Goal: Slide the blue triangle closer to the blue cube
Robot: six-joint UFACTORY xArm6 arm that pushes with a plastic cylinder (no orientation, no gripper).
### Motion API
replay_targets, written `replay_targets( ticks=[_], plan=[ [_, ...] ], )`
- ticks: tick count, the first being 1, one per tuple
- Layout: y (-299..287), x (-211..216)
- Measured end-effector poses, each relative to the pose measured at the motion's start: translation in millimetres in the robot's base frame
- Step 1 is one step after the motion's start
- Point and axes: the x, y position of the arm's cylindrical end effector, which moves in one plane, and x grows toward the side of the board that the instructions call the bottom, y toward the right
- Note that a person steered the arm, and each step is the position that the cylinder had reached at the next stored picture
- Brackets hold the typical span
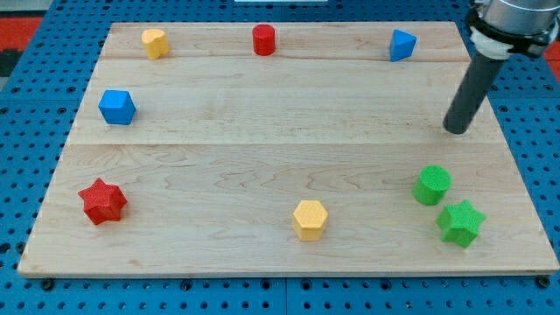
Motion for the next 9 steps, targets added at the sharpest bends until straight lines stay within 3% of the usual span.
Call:
replay_targets(
  ticks=[1,2,3,4,5,6,9],
  plan=[
    [-45,22],
    [-11,67],
    [-4,61],
    [31,26],
    [80,-57],
    [95,-107],
    [91,-132]
  ],
)
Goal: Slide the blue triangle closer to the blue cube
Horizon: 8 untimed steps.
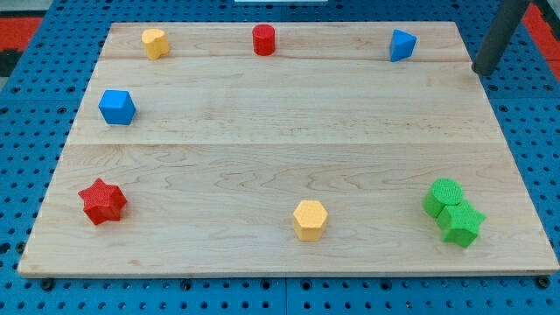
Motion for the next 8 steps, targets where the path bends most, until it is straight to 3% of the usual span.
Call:
replay_targets(
  ticks=[1,2,5,6,8],
  plan=[
    [-1,-24],
    [-42,-38],
    [-97,-54],
    [-87,-58],
    [-198,7]
  ],
)
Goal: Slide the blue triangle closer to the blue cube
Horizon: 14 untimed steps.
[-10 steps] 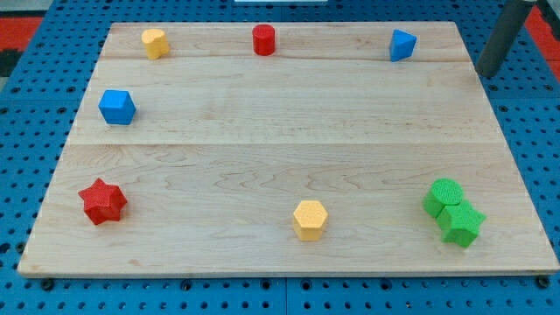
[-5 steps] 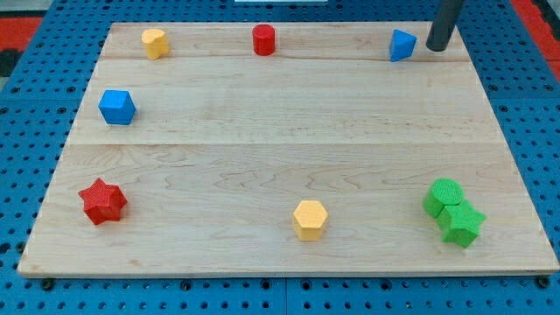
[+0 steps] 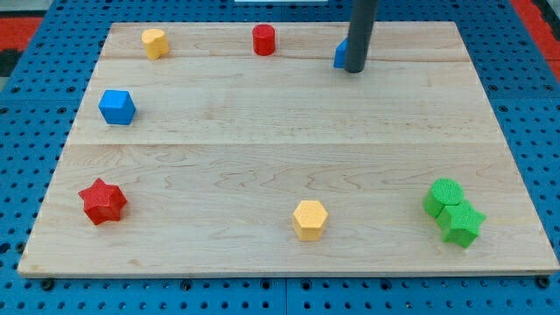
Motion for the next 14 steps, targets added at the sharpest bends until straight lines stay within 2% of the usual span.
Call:
replay_targets(
  ticks=[1,2,3,5,6,7,8,9,10,11,12,13,14],
  plan=[
    [11,0],
    [58,-31],
    [53,-68],
    [-130,46],
    [-77,8],
    [-55,62],
    [-114,87],
    [-223,87],
    [-154,82],
    [-164,38],
    [-282,54],
    [-281,67],
    [-217,69]
  ],
)
